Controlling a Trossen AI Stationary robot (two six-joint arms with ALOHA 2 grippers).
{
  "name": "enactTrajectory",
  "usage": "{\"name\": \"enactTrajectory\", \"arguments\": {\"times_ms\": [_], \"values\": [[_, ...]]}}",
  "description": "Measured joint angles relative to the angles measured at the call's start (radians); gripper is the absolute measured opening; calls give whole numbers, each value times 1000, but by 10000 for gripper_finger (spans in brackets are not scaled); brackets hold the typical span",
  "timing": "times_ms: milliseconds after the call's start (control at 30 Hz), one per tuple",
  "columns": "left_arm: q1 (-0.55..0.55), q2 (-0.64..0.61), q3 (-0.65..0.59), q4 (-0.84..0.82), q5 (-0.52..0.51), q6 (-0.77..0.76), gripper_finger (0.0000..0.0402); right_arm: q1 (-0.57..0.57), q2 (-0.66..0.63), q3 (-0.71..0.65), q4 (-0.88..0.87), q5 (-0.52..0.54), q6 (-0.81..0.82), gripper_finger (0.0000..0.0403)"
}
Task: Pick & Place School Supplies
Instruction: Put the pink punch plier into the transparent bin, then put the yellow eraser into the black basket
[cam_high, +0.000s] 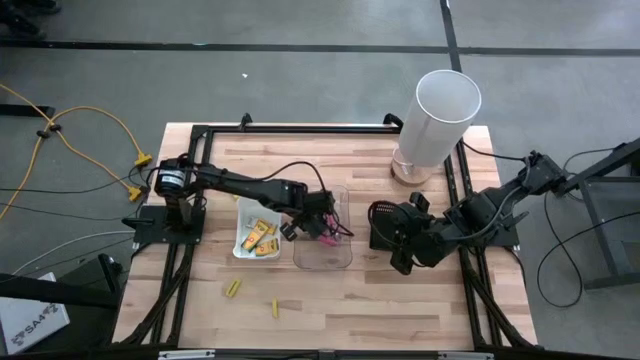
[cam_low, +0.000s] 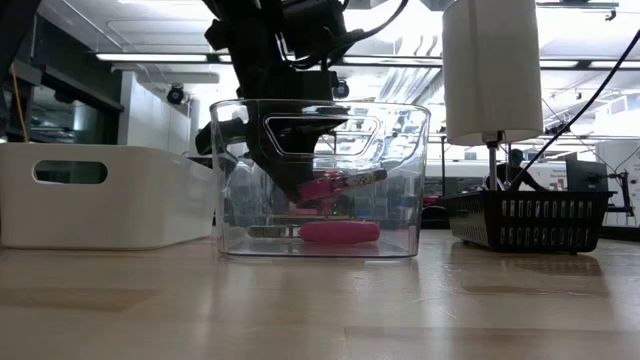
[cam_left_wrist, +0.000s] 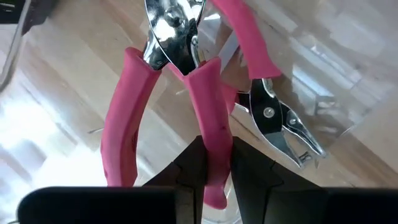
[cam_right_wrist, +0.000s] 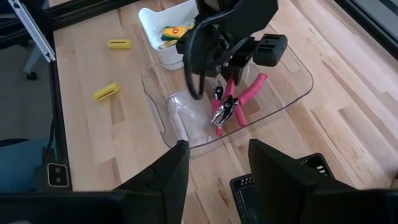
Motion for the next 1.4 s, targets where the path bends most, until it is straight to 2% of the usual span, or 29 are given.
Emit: {"name": "enactTrajectory", "arguments": {"times_ms": [233,467,700,1000,1400], "values": [[-42,0,0,-5,-31,-26,60,-1,0,0,0,1,0,158],[-66,0,0,-9,-183,-82,60,-1,0,0,0,0,11,158],[-64,0,-1,-46,-184,-110,69,-1,0,0,0,0,12,158],[-70,-1,-1,-61,-184,-110,126,-1,0,0,0,0,12,158],[-104,-1,2,-60,-220,-99,131,-1,0,0,0,0,12,158]]}}
